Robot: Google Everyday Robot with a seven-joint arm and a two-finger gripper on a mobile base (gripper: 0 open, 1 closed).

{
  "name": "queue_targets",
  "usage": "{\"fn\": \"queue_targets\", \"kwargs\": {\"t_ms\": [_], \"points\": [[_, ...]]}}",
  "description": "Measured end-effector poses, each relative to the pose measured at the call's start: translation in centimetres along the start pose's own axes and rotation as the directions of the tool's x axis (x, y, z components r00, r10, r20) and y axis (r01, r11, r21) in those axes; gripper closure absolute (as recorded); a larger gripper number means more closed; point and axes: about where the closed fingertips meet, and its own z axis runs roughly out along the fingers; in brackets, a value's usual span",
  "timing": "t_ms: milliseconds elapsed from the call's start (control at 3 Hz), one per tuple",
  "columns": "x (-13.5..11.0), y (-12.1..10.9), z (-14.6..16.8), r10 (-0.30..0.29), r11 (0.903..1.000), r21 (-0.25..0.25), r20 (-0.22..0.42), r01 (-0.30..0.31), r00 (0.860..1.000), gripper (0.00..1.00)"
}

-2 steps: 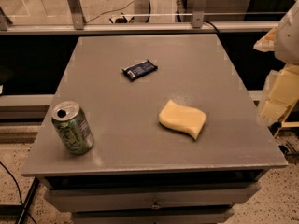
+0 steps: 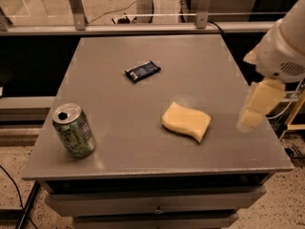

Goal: Move sponge near rxbar blueberry

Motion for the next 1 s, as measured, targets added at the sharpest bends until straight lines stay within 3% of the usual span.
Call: {"fn": "queue_targets", "kwargs": {"t_ms": [333,667,1000], "points": [[-1.8,0.3,5.9,0.060,0.9982,0.005,0.021,-0.060,0.998,0.00],[-2.9,1.0,8.5,0.080,0.9968,-0.015,0.029,-0.079,0.996,0.00],[-3.5,2.1,10.7,0.099,0.9932,-0.066,0.032,-0.096,0.995,0.00]]}}
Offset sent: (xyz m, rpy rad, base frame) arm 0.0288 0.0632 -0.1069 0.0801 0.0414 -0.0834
